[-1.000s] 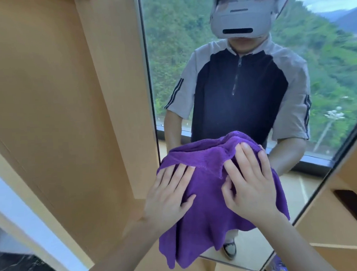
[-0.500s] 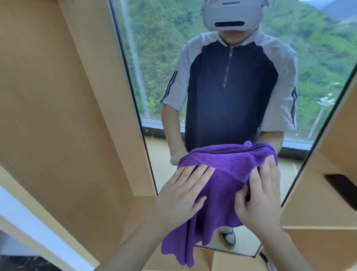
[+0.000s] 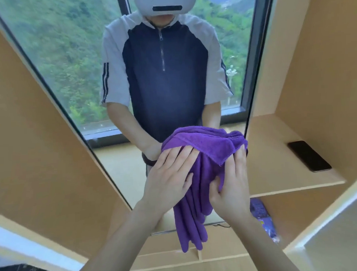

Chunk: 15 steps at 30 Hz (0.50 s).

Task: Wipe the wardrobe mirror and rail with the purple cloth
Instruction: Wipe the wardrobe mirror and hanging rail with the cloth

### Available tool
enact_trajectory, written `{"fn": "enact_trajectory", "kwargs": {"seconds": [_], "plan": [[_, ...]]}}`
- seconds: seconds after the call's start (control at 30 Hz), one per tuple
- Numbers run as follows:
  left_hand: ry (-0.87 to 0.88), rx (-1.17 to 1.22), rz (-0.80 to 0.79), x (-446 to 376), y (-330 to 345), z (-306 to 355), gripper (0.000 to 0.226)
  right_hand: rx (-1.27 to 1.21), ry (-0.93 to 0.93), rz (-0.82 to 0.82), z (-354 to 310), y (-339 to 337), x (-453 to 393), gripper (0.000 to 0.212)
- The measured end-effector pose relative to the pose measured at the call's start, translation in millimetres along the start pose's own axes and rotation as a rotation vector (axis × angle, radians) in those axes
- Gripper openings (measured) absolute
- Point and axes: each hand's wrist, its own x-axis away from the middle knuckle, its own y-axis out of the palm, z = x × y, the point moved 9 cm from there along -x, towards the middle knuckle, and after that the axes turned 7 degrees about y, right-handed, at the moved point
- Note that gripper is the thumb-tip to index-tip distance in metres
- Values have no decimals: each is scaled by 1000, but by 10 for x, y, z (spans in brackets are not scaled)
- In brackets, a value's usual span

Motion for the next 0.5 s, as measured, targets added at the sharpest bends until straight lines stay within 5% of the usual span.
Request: {"fn": "enact_trajectory", "kwargs": {"seconds": [0.33,0.5], "plan": [[35,114,-171,51,139,232,56,-57,117,19,-44,299,172,94],[62,207,-285,168,14,253,72,9,140,73,-19,406,113,91]]}}
